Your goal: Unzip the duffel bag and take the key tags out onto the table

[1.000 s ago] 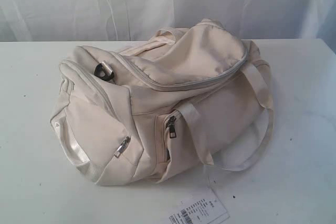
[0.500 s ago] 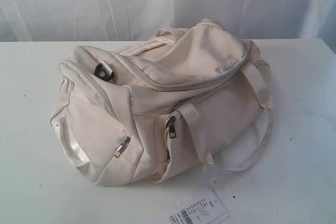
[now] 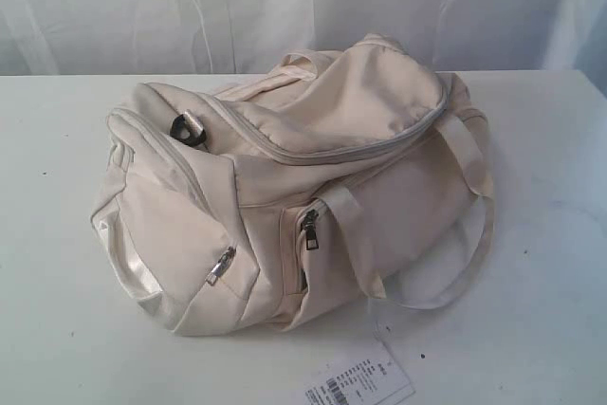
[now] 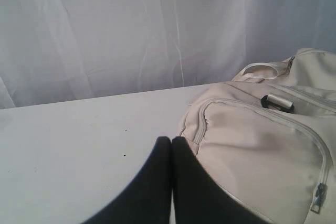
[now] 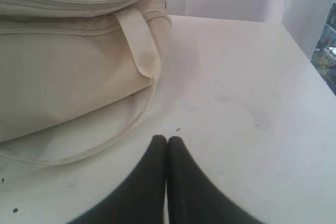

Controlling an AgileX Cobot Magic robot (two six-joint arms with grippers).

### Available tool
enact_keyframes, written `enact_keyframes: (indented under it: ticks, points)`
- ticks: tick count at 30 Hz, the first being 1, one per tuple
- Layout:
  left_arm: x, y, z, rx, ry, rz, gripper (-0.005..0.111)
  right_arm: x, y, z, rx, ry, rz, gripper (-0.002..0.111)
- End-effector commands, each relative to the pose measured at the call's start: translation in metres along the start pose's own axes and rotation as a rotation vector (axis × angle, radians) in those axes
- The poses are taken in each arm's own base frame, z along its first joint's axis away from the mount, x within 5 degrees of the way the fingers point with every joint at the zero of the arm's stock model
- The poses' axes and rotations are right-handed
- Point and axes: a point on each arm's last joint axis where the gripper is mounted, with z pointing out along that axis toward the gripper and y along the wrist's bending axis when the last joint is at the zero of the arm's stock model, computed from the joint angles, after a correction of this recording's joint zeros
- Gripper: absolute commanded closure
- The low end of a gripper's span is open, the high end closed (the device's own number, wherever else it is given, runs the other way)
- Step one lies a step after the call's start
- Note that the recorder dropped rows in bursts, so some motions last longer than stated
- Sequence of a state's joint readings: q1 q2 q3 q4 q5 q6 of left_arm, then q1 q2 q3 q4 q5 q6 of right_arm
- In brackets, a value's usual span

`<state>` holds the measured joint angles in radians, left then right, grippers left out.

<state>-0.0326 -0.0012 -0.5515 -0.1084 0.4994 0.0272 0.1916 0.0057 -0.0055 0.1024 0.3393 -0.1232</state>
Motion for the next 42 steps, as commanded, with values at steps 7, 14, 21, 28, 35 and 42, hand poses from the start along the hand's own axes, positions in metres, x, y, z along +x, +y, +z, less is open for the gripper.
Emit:
enact_keyframes:
  ticks: [7, 14, 21, 28, 35, 42]
  points:
    - [-0.003, -0.001, -0.001, 0.011, -0.020, -0.014, 0.107, -0.009, -0.002, 0.000, 0.023, -0.119, -0.019, 0.108]
    - [-0.003, -0.001, -0.001, 0.012, -0.020, -0.016, 0.107, -0.045, -0.007, -0.013, 0.068, -0.545, 0.036, 0.108]
    - [-0.005, -0.012, 0.000, 0.142, -0.010, -0.196, 0.107, -0.071, -0.011, -0.037, 0.124, -0.937, 0.037, 0.108]
    - [0.000, -0.036, 0.049, 0.513, 0.375, -0.136, 0.107, -0.091, -0.010, -0.038, -0.018, -0.729, 0.369, 0.108]
    - [-0.027, -0.054, 0.116, 0.895, 0.394, -0.146, 0.107, -0.176, -0.003, 0.031, -0.041, -0.083, 0.246, 0.108]
    - [-0.010, -0.049, 0.170, 0.845, 0.465, -0.323, 0.064, -0.184, 0.021, 0.108, -0.163, 0.347, 0.239, 0.108]
